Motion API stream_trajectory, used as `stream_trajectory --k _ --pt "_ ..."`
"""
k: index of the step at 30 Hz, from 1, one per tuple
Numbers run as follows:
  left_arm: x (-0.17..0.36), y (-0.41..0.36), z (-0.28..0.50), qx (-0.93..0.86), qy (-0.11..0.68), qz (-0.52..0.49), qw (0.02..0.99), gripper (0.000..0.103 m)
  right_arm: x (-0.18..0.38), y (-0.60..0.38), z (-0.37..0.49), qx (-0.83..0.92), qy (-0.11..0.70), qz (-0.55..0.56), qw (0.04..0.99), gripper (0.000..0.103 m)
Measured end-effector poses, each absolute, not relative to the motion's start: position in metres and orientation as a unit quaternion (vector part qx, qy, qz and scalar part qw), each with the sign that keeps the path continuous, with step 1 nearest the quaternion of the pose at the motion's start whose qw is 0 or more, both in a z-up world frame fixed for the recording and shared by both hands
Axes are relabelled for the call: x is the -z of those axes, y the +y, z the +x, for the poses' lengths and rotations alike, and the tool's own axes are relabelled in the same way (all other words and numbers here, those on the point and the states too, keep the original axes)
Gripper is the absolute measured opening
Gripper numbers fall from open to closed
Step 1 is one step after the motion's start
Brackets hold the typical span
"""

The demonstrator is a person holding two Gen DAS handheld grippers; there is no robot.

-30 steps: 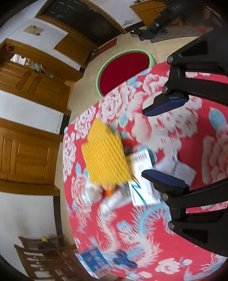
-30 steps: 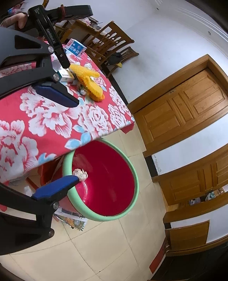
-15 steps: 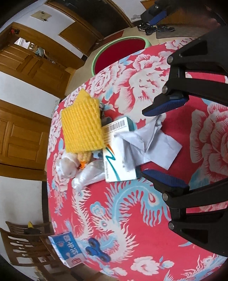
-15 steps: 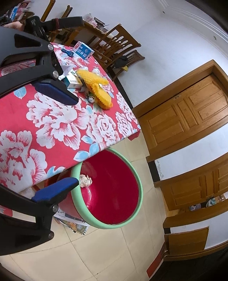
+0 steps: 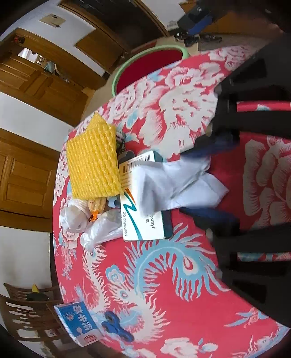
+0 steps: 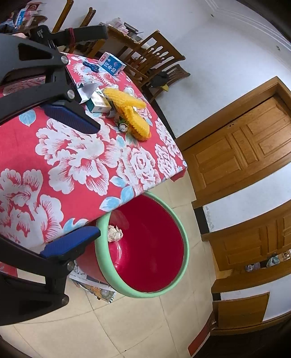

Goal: Collect trash
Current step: 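Grasp the white tissue with the left tool while the right tool grasps the white medicine box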

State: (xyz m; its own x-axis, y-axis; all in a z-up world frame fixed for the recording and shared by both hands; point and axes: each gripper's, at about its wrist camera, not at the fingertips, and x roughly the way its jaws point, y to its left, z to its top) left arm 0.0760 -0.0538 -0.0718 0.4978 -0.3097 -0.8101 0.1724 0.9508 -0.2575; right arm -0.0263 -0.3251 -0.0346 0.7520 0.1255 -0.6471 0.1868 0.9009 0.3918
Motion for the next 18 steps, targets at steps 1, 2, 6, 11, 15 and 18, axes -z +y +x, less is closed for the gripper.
stream_trajectory --k 1,2,6,11,15,18 --pt "0.072 -0.053 0.075 0.144 0.481 -0.076 0.861 0.038 0.035 -0.323 -0.025 0.015 0.354 0.22 0.909 0.087" --pt "0.072 -0.052 0.073 0.148 0.48 -0.077 0.861 0.037 0.035 -0.32 -0.023 0.013 0.356 0.218 0.909 0.087" --pt "0.067 -0.047 0.065 0.158 0.47 -0.079 0.865 0.036 0.034 -0.309 -0.019 0.003 0.361 0.209 0.909 0.089" --pt "0.055 -0.028 0.061 0.148 0.457 -0.089 0.873 0.036 0.033 -0.29 -0.009 -0.014 0.368 0.195 0.909 0.093" --pt "0.045 -0.006 0.06 0.119 0.446 -0.092 0.882 0.036 0.033 -0.274 -0.002 -0.028 0.372 0.19 0.908 0.098" --pt "0.041 0.011 0.061 0.092 0.439 -0.091 0.889 0.036 0.032 -0.261 0.005 -0.037 0.372 0.183 0.909 0.101"
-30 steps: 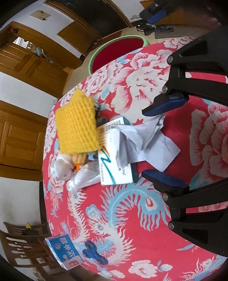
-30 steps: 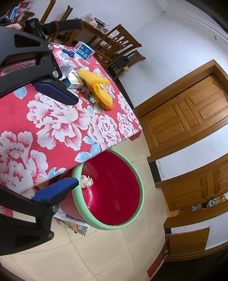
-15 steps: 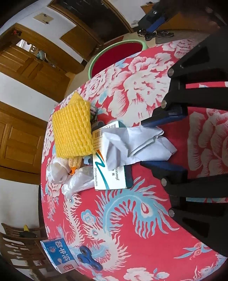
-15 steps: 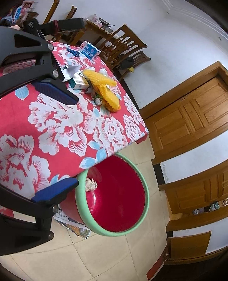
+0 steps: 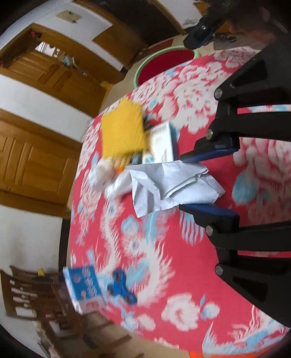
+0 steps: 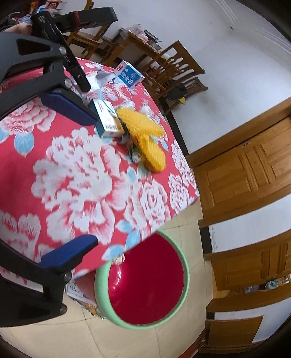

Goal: Collect trash
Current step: 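Grasp the white tissue with the left tool while the right tool grasps the white medicine box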

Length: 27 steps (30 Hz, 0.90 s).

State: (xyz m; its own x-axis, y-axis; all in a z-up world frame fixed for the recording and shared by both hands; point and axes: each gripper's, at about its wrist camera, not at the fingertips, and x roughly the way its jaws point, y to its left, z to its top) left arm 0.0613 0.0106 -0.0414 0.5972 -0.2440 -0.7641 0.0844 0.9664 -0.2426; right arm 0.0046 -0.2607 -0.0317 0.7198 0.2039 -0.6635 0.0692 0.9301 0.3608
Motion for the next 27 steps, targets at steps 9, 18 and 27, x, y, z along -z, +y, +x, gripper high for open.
stream_trajectory --k 9,18,27 --pt "0.045 0.061 0.063 0.038 0.436 -0.12 0.891 0.036 0.036 -0.204 0.028 -0.079 0.39 0.138 0.907 0.103" --pt "0.05 0.085 0.061 0.015 0.434 -0.13 0.892 0.036 0.051 -0.15 0.056 -0.099 0.427 0.083 0.895 0.103" --pt "0.053 0.1 0.062 0.007 0.432 -0.147 0.89 0.036 0.067 -0.116 0.086 -0.088 0.447 0.051 0.889 0.103"
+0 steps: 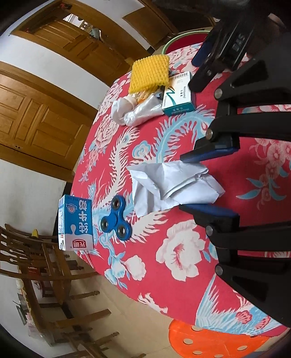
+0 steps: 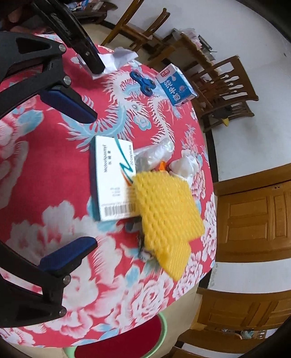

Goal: Collect trash
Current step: 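Grasp the white tissue with the left tool while the right tool grasps the white medicine box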

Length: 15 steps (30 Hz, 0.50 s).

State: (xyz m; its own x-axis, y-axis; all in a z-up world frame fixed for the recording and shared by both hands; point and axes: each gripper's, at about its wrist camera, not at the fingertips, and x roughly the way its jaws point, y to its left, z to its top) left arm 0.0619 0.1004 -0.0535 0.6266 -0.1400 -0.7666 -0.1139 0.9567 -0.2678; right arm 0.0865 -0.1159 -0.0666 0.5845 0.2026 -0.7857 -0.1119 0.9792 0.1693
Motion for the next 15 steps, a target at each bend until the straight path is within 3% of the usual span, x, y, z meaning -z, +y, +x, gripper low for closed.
stream_trajectory --k 15 --pt "0.061 0.104 0.064 0.014 0.438 -0.155 0.886 0.036 0.085 -0.09 0.109 -0.052 0.469 -0.006 0.882 0.103"
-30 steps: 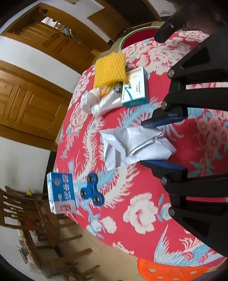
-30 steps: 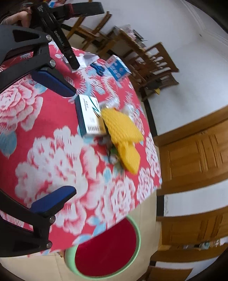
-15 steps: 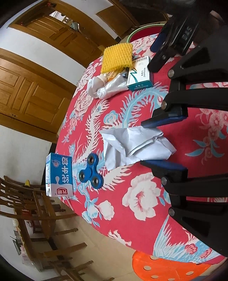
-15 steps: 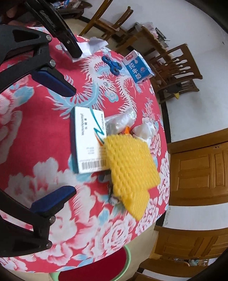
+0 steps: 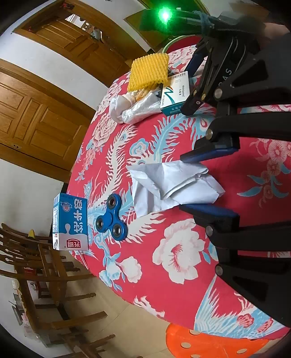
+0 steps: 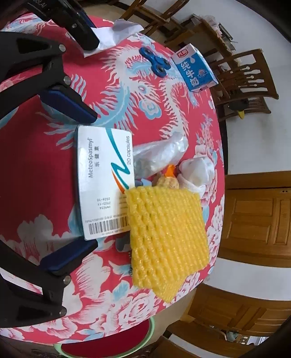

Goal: Collect trash
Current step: 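Grasp the white tissue with the left tool while the right tool grasps the white medicine box, then carry tissue and medicine box over the red bucket and release both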

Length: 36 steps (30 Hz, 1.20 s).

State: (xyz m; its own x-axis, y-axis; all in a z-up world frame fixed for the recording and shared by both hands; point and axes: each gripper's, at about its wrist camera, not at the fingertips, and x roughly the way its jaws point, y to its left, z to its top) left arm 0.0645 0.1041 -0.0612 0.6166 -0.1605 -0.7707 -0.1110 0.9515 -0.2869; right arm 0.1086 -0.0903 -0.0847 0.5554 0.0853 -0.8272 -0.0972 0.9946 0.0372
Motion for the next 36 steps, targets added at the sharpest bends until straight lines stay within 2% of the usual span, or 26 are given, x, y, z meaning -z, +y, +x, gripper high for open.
stream_trajectory --k 3,19,36 --pt "0.062 0.102 0.065 0.016 0.439 -0.154 0.885 0.036 0.082 -0.093 0.105 -0.047 0.463 -0.008 0.885 0.092" --pt "0.052 0.075 0.061 0.043 0.438 -0.132 0.888 0.036 0.063 -0.135 0.062 -0.076 0.444 0.066 0.89 0.092" --pt "0.041 0.005 0.059 0.126 0.453 -0.104 0.876 0.036 0.034 -0.245 0.027 -0.001 0.391 0.133 0.911 0.092"
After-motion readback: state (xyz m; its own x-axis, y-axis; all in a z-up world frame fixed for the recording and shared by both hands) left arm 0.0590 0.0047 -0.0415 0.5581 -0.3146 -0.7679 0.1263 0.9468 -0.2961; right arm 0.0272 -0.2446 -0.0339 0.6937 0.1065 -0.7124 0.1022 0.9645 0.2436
